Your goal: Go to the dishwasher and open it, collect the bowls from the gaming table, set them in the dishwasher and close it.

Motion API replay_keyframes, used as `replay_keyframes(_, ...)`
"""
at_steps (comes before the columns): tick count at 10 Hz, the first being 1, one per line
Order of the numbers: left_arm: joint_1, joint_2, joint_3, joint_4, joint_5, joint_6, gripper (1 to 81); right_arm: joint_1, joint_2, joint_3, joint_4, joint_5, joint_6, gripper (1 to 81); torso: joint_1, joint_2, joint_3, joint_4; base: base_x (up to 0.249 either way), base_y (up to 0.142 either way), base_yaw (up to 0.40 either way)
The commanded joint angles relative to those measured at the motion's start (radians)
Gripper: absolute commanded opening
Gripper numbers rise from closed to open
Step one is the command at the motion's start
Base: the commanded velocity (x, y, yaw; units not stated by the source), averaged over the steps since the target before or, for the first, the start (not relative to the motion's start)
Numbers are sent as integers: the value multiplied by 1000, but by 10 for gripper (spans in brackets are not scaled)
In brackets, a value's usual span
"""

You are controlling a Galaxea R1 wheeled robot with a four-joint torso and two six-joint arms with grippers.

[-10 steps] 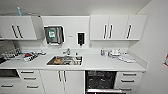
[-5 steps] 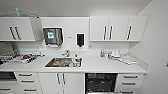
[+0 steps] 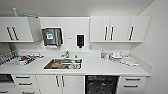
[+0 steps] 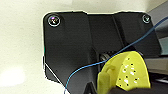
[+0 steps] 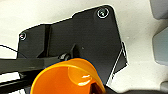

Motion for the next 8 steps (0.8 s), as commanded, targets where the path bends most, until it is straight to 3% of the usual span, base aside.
replay_keyframes(1, -51, -3, -3, -5, 39, -2, 10, 50, -13, 3, -4, -48, -4, 10, 0, 0, 0, 0, 118, 0, 0)
replay_keyframes(8, -51, -1, -3, -5, 39, -2, 10, 50, -13, 3, -4, -48, -4, 10, 0, 0, 0, 0, 118, 0, 0)
